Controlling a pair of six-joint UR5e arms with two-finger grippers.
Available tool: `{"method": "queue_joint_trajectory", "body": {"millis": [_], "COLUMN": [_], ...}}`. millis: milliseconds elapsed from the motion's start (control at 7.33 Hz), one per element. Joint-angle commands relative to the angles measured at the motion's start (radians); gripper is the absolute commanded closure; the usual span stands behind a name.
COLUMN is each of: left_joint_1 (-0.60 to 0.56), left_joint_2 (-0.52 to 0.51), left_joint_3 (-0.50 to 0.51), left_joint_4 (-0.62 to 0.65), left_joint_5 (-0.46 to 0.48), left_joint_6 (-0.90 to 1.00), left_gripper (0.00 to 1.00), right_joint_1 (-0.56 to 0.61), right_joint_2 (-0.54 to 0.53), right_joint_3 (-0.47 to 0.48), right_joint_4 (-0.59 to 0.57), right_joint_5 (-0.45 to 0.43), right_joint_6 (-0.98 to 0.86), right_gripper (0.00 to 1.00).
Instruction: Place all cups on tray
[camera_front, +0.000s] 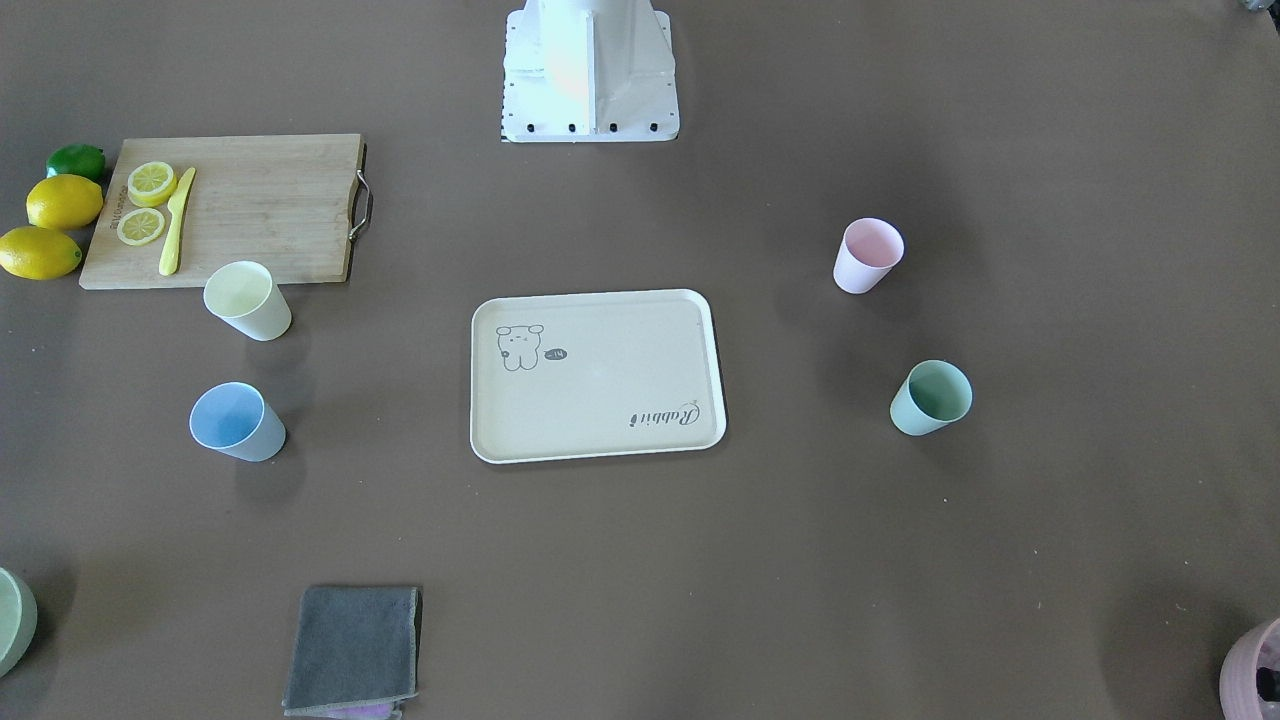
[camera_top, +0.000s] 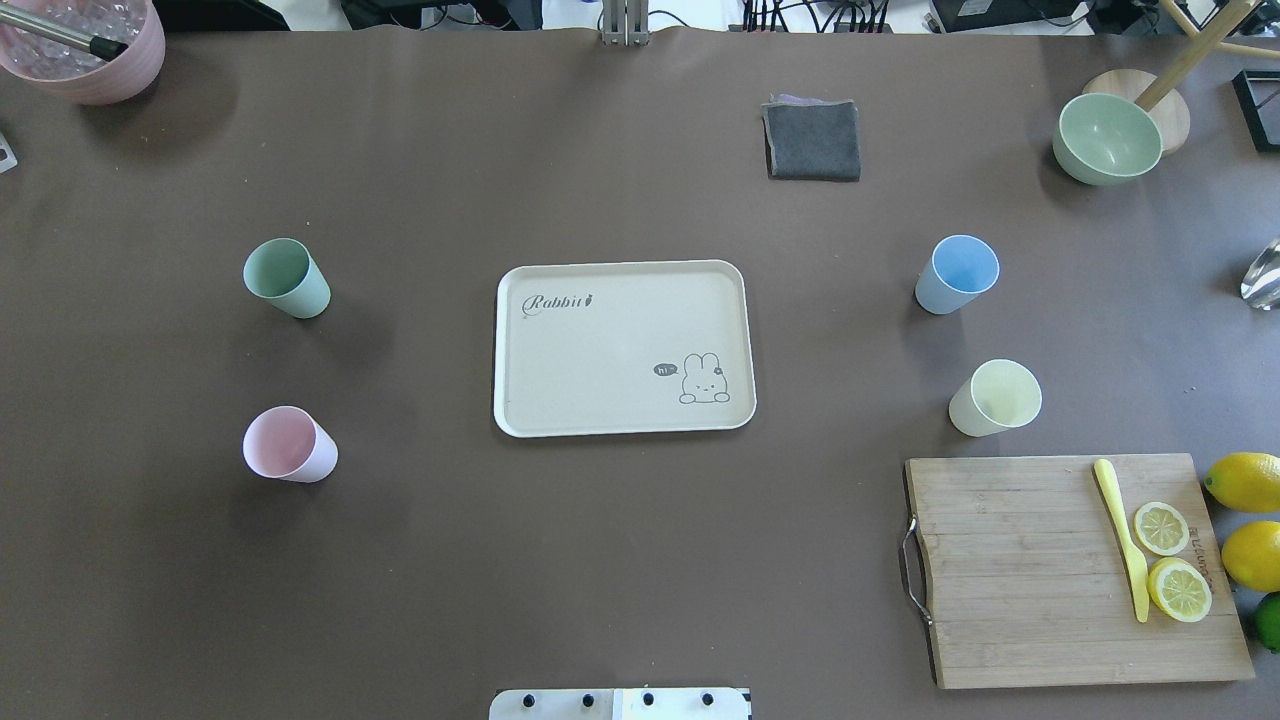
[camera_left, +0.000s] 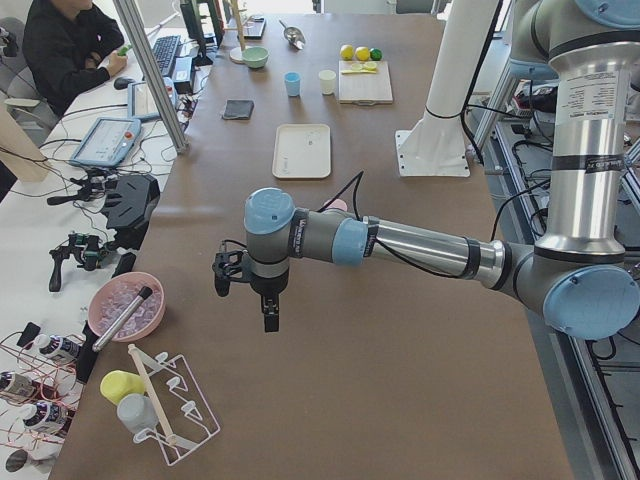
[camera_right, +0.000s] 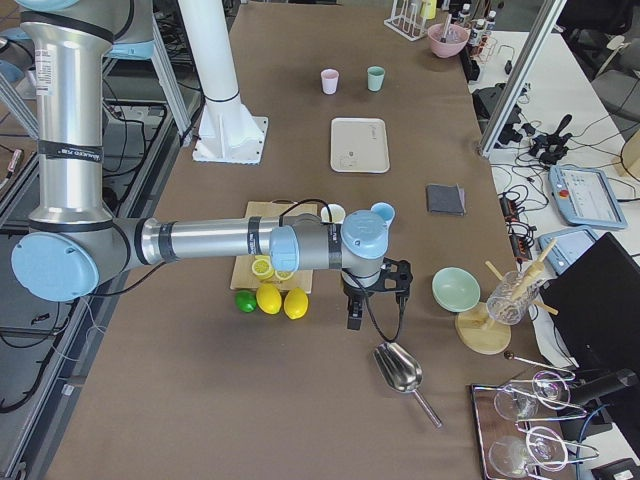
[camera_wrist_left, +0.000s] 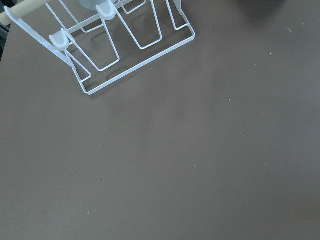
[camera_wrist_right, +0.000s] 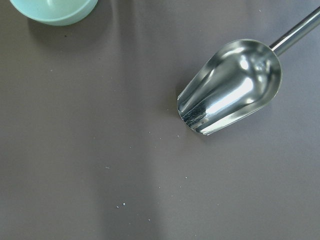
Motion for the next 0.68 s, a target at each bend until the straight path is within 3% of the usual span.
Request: {"method": "queue_joint_trajectory", "body": {"millis": [0,545], "left_joint_1": [0.000,0.000], "left_joint_2": [0.000,-0.006], "left_joint_3": [0.001,-0.010], "left_joint_4": [0.000,0.000], "left_joint_5": [0.000,0.000], "left_joint_6": [0.000,-0.002], "left_gripper": [0.02,0.03], "right_joint_1": [0.001,0.001], "right_joint_2": [0.000,-0.005], "right_joint_3": [0.008,0.019], "right_joint_4": [0.000,-0.001], "right_joint_5": [0.000,0.002], "right_joint_6": [-0.001,0.001], "right_gripper": [0.00,0.00]}}
